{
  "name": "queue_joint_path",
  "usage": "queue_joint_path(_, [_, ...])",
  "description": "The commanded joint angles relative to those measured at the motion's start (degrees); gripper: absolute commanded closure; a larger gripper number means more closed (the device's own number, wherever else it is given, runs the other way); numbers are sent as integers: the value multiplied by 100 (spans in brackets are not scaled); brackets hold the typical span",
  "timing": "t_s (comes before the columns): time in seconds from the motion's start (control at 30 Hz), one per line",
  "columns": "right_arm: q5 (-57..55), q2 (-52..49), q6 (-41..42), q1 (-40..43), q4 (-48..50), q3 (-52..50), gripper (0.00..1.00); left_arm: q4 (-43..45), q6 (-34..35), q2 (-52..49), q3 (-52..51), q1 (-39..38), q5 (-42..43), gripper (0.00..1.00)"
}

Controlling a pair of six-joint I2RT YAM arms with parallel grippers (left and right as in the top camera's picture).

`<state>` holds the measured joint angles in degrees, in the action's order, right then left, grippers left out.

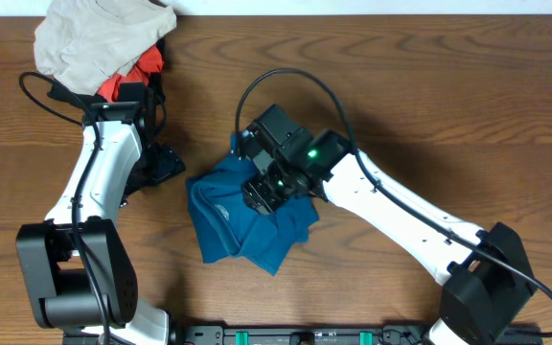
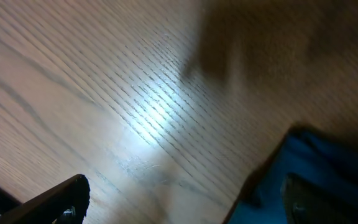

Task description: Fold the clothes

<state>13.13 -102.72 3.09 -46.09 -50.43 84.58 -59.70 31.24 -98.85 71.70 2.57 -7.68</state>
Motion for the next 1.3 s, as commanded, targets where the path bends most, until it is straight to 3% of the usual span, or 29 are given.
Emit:
queue_joint_path(0.0, [-813, 15, -1276, -291, -256, 66, 34, 2, -52, -20, -35, 26, -31, 2])
queue_joint_path(0.33, [-1333, 13, -1587, -1639, -295, 33, 36, 22, -46, -20, -35, 33, -87, 2])
queue_joint_path(0.43, [-1333, -11, -1534, -1862, -317, 17, 37, 22, 332, -20, -35, 125, -299, 2])
queue_joint_path(0.6, [-1309, -138, -1425, -1991, -321, -39, 38, 44, 927, -20, -35, 590, -560, 2])
queue_joint_path(0.93, [-1335, -627, -1434, -2085, -98, -42, 39, -4, 960, -20, -35, 1838, -540, 2])
queue_joint_path(1.27, [-1335, -916, -1456, -2273, -76, -42, 47, -24, 957, -17, -35, 2083, -481, 2])
